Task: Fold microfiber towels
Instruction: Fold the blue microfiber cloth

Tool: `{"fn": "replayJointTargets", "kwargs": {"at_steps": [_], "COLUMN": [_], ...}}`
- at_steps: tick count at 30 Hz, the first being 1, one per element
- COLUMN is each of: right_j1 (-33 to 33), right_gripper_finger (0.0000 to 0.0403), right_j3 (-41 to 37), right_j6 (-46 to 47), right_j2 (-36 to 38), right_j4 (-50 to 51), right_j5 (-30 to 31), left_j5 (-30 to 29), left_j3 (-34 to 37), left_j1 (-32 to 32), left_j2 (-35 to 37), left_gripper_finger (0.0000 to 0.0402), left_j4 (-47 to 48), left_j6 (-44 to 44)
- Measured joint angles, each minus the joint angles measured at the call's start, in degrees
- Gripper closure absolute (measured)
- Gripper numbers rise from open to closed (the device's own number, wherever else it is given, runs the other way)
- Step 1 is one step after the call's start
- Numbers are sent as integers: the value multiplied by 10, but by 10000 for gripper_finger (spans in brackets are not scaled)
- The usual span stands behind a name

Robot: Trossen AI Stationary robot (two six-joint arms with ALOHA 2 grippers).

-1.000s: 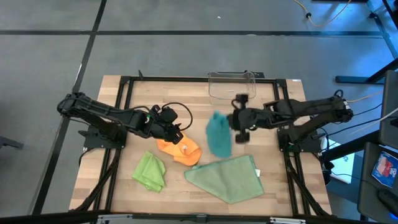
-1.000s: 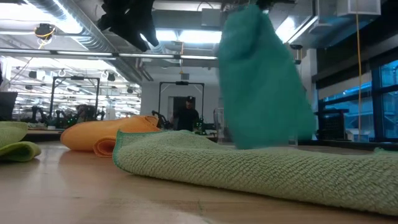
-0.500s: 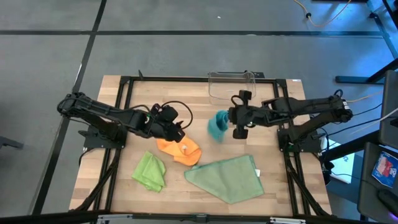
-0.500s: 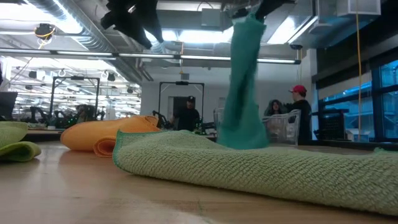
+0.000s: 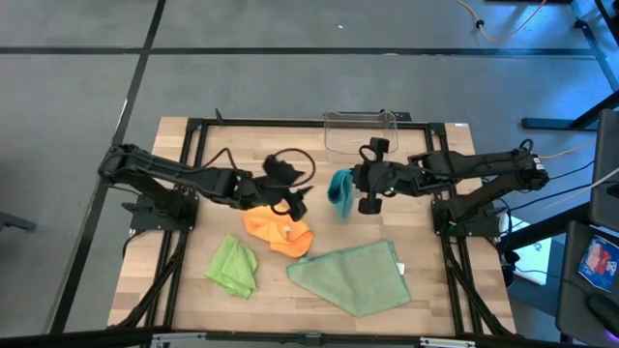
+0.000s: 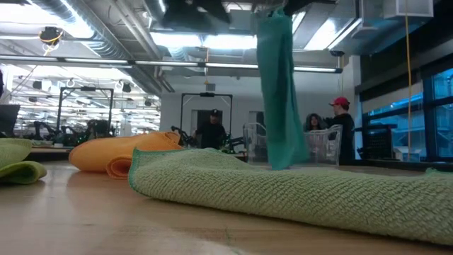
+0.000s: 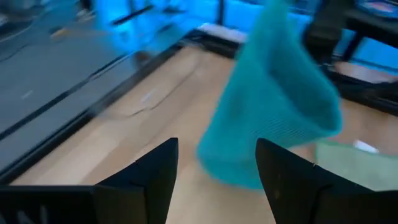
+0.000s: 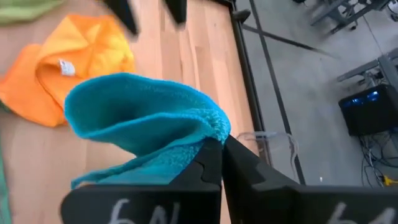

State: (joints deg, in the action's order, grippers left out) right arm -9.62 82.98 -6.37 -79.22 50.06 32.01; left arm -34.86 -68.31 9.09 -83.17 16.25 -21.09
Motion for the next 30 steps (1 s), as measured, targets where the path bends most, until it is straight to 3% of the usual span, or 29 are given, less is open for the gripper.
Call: {"fn": "replayJointTargets", "kwargs": {"at_steps": [6, 11, 23, 30], "right_j1": [9, 13, 29, 29], "right_gripper_finger": [401, 401, 401, 401], "right_j3": [0, 0, 0, 0], "right_j6": [1, 2, 2, 14], "right_j2": [-2, -3, -3, -3], "right_j4": [-2, -2, -1, -1], "right_j5": [2, 13, 14, 10], "left_j5": [24, 25, 27, 93], "left_j3": [0, 1, 1, 1], "left_j1": [-2, 7, 22, 13], "left_j2": [-46, -64, -65, -78], "left_gripper_finger": [195, 195, 195, 195], "left_j4": [-154, -243, -249, -268], "left_j6": [153, 206, 217, 220]}}
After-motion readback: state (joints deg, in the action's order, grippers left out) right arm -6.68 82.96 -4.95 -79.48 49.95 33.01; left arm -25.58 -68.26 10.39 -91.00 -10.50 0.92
